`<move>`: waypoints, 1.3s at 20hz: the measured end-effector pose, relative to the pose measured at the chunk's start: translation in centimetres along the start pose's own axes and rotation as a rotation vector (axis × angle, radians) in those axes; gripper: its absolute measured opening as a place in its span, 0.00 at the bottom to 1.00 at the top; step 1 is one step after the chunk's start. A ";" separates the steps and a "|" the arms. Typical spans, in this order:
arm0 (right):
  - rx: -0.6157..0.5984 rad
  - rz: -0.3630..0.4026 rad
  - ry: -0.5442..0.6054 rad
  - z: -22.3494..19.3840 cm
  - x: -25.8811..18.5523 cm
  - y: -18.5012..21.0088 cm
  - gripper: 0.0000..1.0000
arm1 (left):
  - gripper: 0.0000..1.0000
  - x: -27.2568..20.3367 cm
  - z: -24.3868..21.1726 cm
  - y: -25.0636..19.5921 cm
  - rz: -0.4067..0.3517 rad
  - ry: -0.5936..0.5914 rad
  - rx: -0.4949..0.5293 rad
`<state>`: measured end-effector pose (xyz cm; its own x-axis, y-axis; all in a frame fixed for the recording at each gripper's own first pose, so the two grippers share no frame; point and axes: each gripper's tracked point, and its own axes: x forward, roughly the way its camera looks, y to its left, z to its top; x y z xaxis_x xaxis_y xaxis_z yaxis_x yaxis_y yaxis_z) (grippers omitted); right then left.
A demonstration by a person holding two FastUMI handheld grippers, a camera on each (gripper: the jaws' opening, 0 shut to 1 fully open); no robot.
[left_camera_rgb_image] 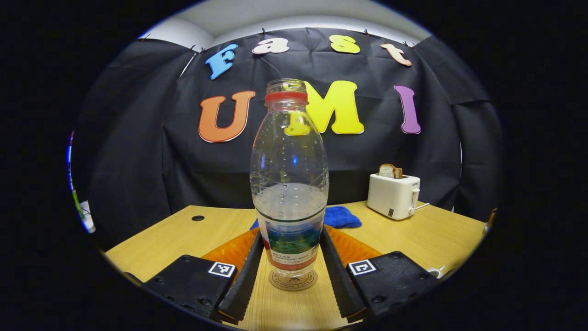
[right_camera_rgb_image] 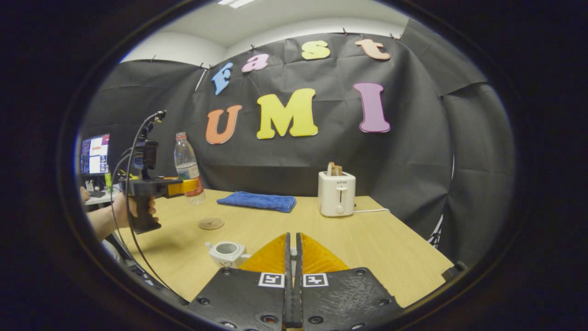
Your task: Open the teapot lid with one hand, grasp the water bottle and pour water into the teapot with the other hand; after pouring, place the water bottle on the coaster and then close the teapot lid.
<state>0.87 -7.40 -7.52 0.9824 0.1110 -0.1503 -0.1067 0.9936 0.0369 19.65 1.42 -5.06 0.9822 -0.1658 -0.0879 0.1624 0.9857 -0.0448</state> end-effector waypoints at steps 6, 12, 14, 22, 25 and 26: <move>0.037 -0.024 0.046 -2.0 1.3 -1.6 0.00 | 0.75 3.7 -5.0 0.1 -0.026 0.112 -0.036; 0.042 -0.024 0.070 -2.9 2.1 -1.8 0.00 | 0.75 4.1 -7.8 0.2 -0.024 0.193 -0.003; 0.045 -0.015 0.078 -3.1 2.3 -1.4 0.00 | 0.76 4.2 -8.0 0.2 -0.022 0.202 0.023; 0.041 -0.021 0.073 -2.9 2.0 -1.5 0.00 | 0.80 4.5 -8.6 0.2 -0.020 0.214 0.023; 0.037 -0.017 0.075 -3.0 1.8 -1.2 0.00 | 0.91 4.1 -8.7 -0.3 -0.043 0.223 0.006; 0.035 -0.014 0.075 -3.0 1.9 -1.1 0.00 | 0.96 4.1 -8.7 -0.3 -0.038 0.224 0.003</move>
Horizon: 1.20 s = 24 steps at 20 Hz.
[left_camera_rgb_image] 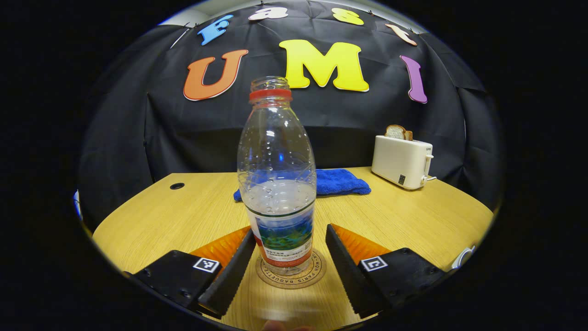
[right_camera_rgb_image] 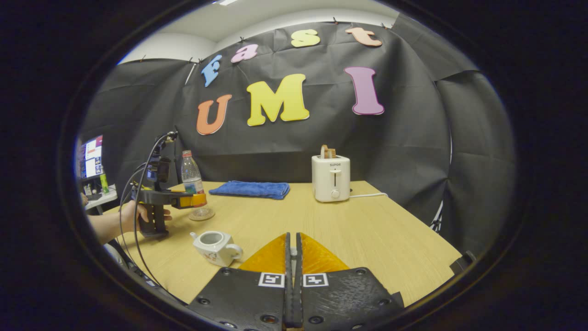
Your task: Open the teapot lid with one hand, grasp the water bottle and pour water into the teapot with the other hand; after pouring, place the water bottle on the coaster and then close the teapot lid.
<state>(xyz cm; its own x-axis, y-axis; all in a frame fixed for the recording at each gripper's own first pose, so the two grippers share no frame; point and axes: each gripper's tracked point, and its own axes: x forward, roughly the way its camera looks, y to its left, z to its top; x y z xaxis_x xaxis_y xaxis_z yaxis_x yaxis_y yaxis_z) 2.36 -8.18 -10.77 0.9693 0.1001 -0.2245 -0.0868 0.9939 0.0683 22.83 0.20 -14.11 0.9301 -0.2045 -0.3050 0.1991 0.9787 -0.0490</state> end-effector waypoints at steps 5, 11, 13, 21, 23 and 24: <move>-0.012 0.025 -0.010 0.5 0.1 1.4 0.00 | 0.99 -2.1 -1.6 0.7 0.021 0.052 -0.052; -0.065 0.130 -0.053 2.9 2.0 6.7 0.00 | 0.99 -9.9 -1.9 4.3 0.132 0.038 -0.107; -0.075 0.187 -0.059 3.1 2.9 9.3 0.00 | 0.99 -13.1 -1.1 5.2 0.173 -0.015 -0.075; -0.121 0.301 -0.019 0.4 6.1 14.9 0.00 | 0.98 -21.5 1.9 8.1 0.272 -0.185 -0.017; -0.120 0.300 -0.016 0.1 6.3 15.1 0.00 | 0.98 -22.8 1.9 8.9 0.306 -0.207 -0.011; -0.124 0.295 -0.014 0.0 6.5 15.1 0.00 | 0.98 -23.2 1.7 8.8 0.312 -0.211 -0.008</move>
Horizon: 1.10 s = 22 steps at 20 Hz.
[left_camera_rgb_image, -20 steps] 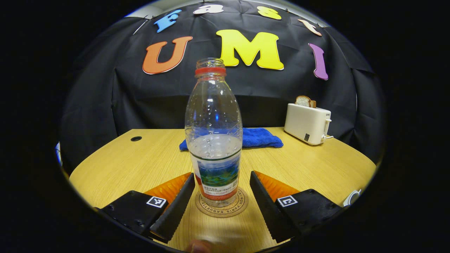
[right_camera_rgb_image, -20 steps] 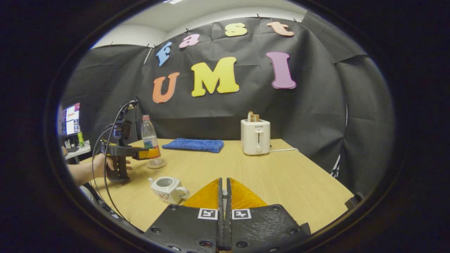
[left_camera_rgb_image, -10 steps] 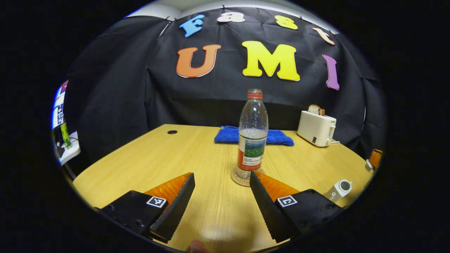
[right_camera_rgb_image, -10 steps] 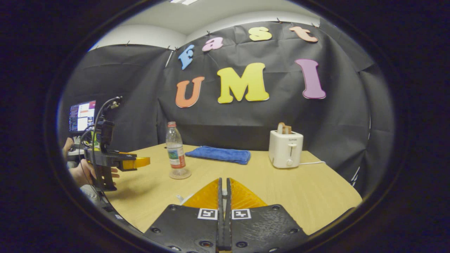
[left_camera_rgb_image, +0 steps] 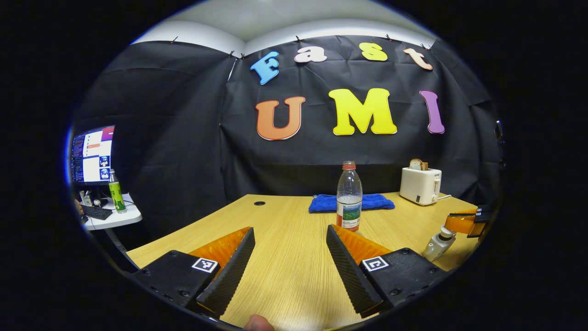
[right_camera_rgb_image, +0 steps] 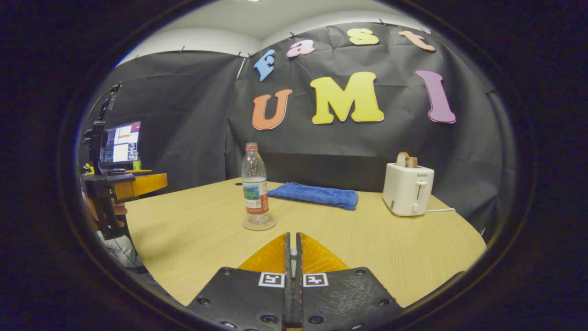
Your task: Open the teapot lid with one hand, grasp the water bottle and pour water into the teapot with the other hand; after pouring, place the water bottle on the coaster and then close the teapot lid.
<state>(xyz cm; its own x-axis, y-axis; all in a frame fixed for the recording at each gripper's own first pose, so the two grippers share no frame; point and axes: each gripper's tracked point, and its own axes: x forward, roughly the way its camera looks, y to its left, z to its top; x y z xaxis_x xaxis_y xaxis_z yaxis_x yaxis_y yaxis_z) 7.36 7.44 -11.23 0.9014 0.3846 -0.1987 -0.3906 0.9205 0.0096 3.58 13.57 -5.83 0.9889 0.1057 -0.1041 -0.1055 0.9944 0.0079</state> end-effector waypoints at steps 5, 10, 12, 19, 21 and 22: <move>0.000 -0.012 0.011 -0.7 0.3 -0.2 0.00 | 0.98 -0.7 0.1 0.0 0.011 -0.014 0.007; -0.004 -0.017 0.003 -0.9 0.2 -0.4 0.01 | 0.98 -0.8 0.9 -1.1 -0.008 -0.031 0.000; 0.001 -0.023 0.004 -1.1 0.3 -0.5 0.00 | 0.98 -0.9 1.0 -1.6 -0.014 -0.034 0.001; 0.013 -0.024 0.016 -1.6 0.3 -0.5 0.07 | 0.98 -1.9 2.0 -3.6 -0.031 -0.056 0.013; 0.027 -0.031 -0.019 -0.5 -0.2 -0.9 0.40 | 0.98 -1.9 1.9 -4.6 -0.045 -0.055 -0.006; 0.047 -0.043 -0.041 0.3 -0.7 -1.2 0.56 | 0.98 -2.0 1.9 -5.5 -0.059 -0.057 -0.022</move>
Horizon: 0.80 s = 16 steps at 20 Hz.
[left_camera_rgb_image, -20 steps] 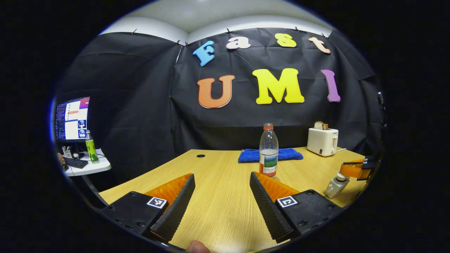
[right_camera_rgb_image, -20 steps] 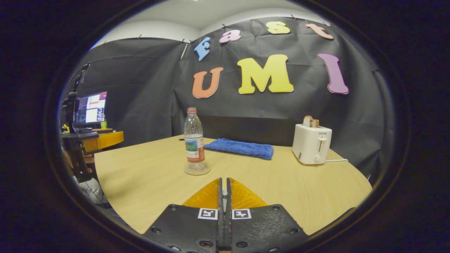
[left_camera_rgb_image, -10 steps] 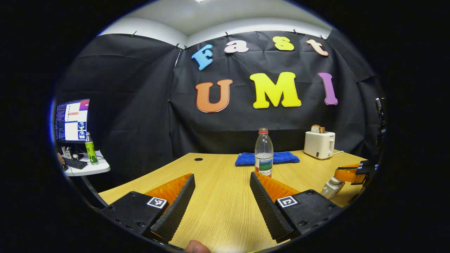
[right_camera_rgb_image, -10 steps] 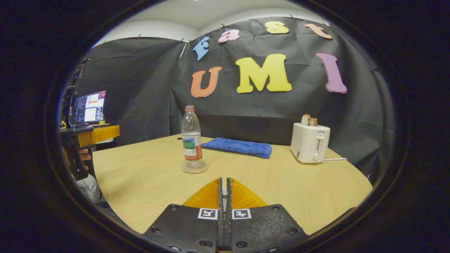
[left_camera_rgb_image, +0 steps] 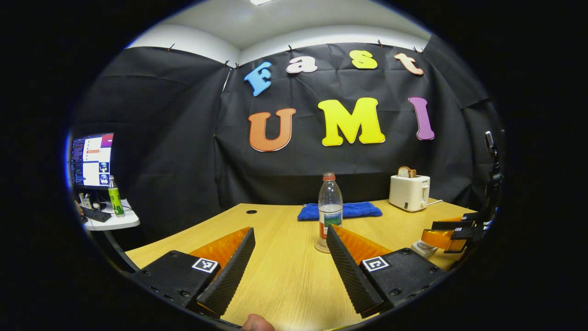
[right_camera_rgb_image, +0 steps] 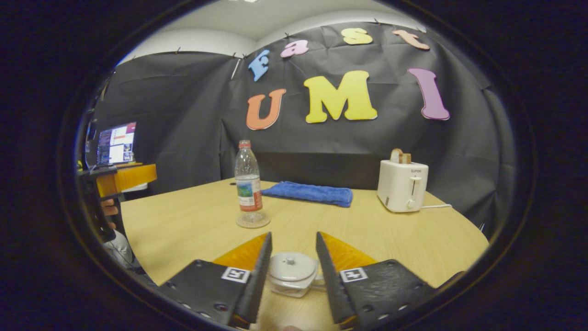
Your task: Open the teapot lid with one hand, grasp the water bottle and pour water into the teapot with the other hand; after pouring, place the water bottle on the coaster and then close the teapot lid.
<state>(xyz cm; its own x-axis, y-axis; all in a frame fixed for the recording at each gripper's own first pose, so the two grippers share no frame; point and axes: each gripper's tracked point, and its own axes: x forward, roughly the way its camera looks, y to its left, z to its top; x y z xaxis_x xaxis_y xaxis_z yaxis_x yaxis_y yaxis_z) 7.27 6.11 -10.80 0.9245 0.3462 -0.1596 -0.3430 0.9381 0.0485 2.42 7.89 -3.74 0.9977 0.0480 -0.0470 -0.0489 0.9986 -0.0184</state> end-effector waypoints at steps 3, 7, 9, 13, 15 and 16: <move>0.032 -0.096 -0.065 3.1 -2.1 -2.0 0.89 | 0.98 -0.3 1.1 -1.5 0.004 -0.025 -0.010; -0.052 -0.286 -0.154 7.4 -7.9 -4.9 0.98 | 0.98 -1.7 3.4 -5.5 -0.055 -0.084 -0.033; -0.072 -0.323 -0.178 8.4 -10.7 -5.2 0.96 | 0.97 -2.5 3.6 -7.6 -0.104 -0.081 -0.054; -0.063 -0.368 -0.204 9.3 -14.4 -6.0 0.96 | 0.98 -4.0 3.8 -9.0 -0.123 -0.071 -0.013; -0.050 -0.383 -0.214 9.5 -15.4 -6.1 0.97 | 0.98 -4.9 3.8 -9.2 -0.118 -0.065 -0.020; -0.042 -0.381 -0.210 9.5 -15.6 -5.8 0.96 | 0.97 -5.4 3.8 -9.4 -0.118 -0.059 -0.026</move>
<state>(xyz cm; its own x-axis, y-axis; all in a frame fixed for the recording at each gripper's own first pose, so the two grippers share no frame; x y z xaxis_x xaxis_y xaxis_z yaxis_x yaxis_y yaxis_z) -3.59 -4.61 0.73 0.9986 -0.0258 0.0461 0.0265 0.9995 -0.0157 -2.29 -1.71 0.48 0.9975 -0.0681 0.0162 0.0688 0.9965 -0.0465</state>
